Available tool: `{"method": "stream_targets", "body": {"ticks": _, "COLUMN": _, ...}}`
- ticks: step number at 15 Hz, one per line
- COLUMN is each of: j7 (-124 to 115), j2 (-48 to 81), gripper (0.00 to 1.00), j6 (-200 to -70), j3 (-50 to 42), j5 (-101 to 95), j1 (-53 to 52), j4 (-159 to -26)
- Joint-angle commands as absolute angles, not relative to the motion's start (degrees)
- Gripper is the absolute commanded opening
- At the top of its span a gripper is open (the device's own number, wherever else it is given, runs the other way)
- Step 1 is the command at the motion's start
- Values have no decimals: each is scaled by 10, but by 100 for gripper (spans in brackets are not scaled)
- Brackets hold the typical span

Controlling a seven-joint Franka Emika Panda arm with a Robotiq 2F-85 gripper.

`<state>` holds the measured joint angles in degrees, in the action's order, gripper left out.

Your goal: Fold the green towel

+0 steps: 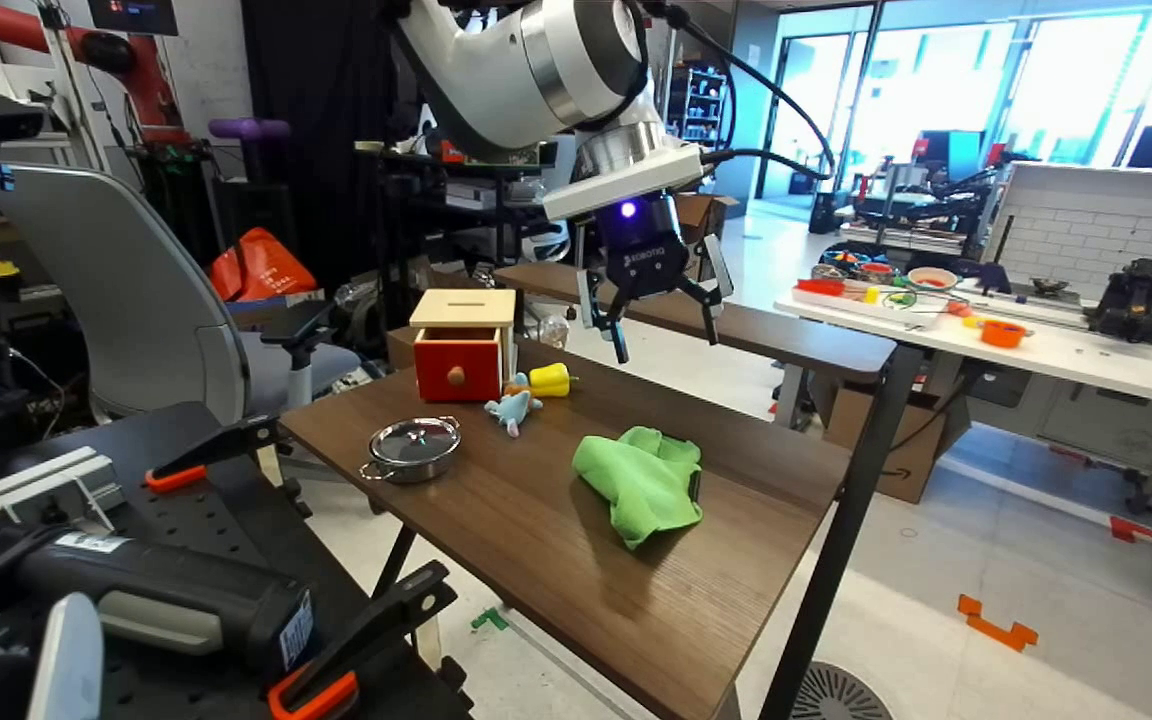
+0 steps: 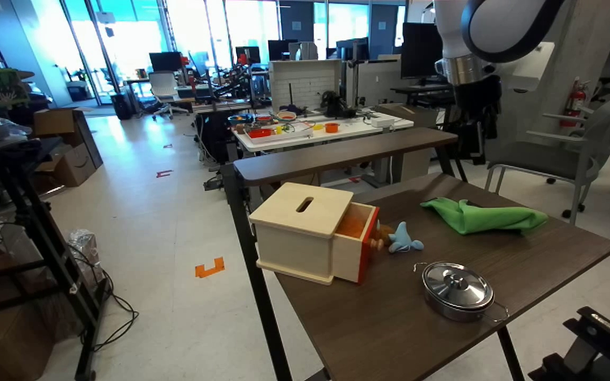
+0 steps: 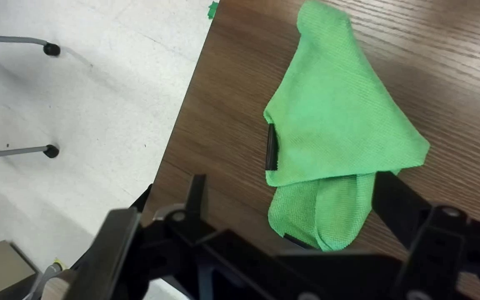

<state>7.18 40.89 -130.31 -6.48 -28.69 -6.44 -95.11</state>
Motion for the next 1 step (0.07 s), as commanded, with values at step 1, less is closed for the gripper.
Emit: {"method": "stream_targets", "body": {"ticks": 1, "j7": 71, "j2": 412, "gripper": 100, "j6": -1301, "j3": -61, "j5": -289, "j1": -61, "j4": -946}}
